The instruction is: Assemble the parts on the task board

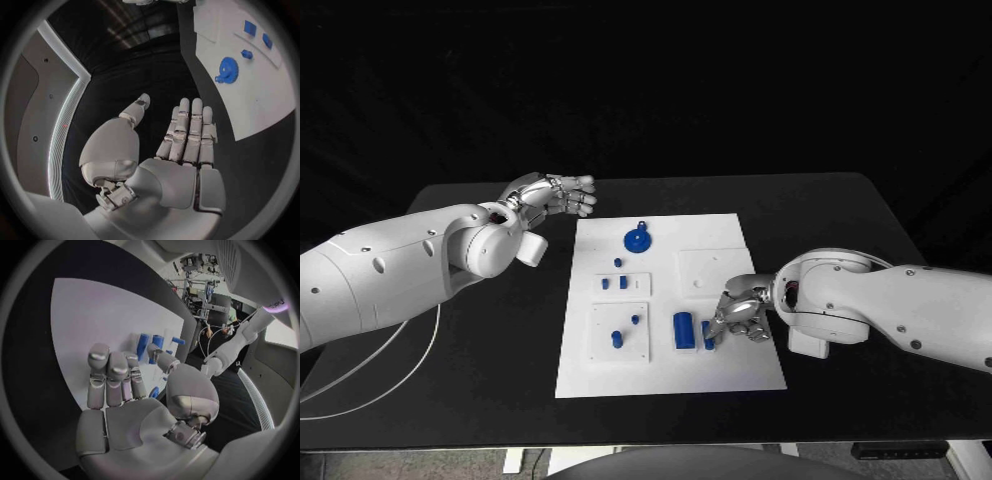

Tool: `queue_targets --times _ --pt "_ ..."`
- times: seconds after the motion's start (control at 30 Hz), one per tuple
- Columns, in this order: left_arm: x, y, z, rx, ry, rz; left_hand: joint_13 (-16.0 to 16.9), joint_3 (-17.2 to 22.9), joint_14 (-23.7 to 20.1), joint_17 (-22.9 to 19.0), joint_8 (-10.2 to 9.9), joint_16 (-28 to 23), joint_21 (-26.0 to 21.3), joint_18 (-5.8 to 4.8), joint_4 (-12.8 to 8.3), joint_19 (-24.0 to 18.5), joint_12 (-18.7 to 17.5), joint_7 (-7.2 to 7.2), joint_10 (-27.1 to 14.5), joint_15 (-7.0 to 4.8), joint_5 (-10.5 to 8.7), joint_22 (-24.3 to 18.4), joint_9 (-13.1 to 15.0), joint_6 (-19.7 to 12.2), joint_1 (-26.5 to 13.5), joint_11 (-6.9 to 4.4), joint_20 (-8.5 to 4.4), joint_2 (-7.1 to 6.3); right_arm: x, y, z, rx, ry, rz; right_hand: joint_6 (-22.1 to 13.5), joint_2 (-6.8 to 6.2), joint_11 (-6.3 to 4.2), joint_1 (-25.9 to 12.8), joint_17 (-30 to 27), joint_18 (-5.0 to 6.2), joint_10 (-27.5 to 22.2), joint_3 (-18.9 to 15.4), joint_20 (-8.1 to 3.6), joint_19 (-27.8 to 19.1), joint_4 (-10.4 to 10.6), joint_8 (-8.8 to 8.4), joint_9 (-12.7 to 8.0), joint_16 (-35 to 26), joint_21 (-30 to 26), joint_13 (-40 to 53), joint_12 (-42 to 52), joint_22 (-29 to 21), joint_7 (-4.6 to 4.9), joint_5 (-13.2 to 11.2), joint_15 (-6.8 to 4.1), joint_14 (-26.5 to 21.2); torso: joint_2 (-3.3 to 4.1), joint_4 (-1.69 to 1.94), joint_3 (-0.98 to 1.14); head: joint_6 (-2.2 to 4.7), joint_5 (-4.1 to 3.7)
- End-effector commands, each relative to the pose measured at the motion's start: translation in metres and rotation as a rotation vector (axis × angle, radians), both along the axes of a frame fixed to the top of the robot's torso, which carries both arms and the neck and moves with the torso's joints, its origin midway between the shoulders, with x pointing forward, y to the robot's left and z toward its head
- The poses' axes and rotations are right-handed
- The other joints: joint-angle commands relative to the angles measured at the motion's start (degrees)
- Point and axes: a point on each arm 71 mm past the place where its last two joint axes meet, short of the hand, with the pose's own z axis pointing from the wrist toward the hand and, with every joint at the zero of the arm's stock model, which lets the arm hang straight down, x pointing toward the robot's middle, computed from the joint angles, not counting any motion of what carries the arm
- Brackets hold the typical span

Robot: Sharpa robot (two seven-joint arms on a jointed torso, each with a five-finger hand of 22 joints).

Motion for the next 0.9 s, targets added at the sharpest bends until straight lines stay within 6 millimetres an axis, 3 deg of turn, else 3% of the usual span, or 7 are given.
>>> queue_targets --times 0.03,0.5,0.7,0.8,0.9 --pt "-0.0007 -0.0019 0.001 -0.005 -0.004 -0.019 -0.1 0.0 0.4 0.1 0.3 -0.3 -0.4 0.26 0.5 0.2 0.0 -0.19 -0.1 0.13 0.14 0.1 -0.1 -0.3 -0.4 -0.27 -0.03 0.2 -0.0005 -0.0001 -0.001 -0.032 -0.001 0.02 0.0 0.04 -0.08 -0.8 0.0 2.49 0.0 -0.4 -0.28 0.0 0.1 0.2 0.1 -0.3 0.2 0.1 0.0 0.4 0.18 -0.3 -0.32 0.1 -0.01 -0.02 0.04 -0.08 0.03" --pt "-0.0007 -0.0015 0.0009 -0.004 -0.004 -0.018 -0.1 0.0 0.4 0.2 0.3 -0.4 -0.4 0.27 0.5 0.2 0.0 -0.2 0.0 0.12 0.14 0.1 -0.1 -0.3 -0.4 -0.28 -0.04 0.2 -0.0004 -0.0005 -0.0012 -0.023 -0.004 0.027 -0.1 -0.23 -0.09 -1.0 0.0 2.49 0.0 -0.6 -0.35 -0.1 0.3 0.21 0.1 -0.3 0.2 0.1 -0.1 0.4 0.17 -0.3 -0.33 0.1 -0.02 -0.06 0.09 -0.24 0.05" --pt "-0.0008 -0.0012 0.0007 -0.002 -0.002 -0.02 -0.1 0.0 0.4 0.2 0.3 -0.4 -0.4 0.27 0.5 0.2 0.0 -0.2 0.0 0.12 0.14 0.2 -0.1 -0.3 -0.4 -0.28 -0.04 0.23 -0.0025 -0.0027 0.0 0.014 -0.001 0.051 -0.4 -4.87 0.04 -3.4 0.0 2.48 -0.2 -3.8 -0.37 -0.2 0.1 0.11 0.1 -0.3 0.3 0.2 -0.1 0.5 0.3 -0.3 -0.24 0.0 -0.02 -0.04 0.12 -0.19 0.0" --pt "-0.0008 -0.001 0.0008 -0.001 -0.002 -0.019 -0.1 0.0 0.4 0.2 0.3 -0.4 -0.4 0.26 0.6 0.2 0.0 -0.2 0.0 0.12 0.14 0.2 -0.1 -0.3 -0.5 -0.28 -0.04 0.23 -0.0051 -0.0026 -0.0002 0.023 0.017 0.081 -0.7 -3.67 0.05 -4.5 0.1 2.49 -0.6 -9.4 -0.83 -0.8 -3.3 0.15 0.3 -0.4 0.2 0.3 -0.1 0.5 0.11 -0.1 -0.37 -0.3 -0.05 -0.04 0.11 -0.16 -0.05" --pt "-0.0009 -0.0008 0.0008 -0.001 -0.002 -0.019 -0.1 0.0 0.4 0.2 0.3 -0.4 -0.5 0.26 0.6 0.2 0.0 -0.2 0.0 0.12 0.14 0.2 -0.1 -0.3 -0.5 -0.28 -0.05 0.22 -0.0074 -0.0023 -0.0009 0.022 0.029 0.095 -0.8 -3.94 -0.12 -1.6 0.2 2.49 -0.6 -9.5 -1.15 -0.8 -4.7 0.14 0.3 -0.3 0.2 0.4 -0.1 0.6 0.13 -0.1 -0.43 -0.3 -0.03 -0.07 0.11 -0.13 -0.07"
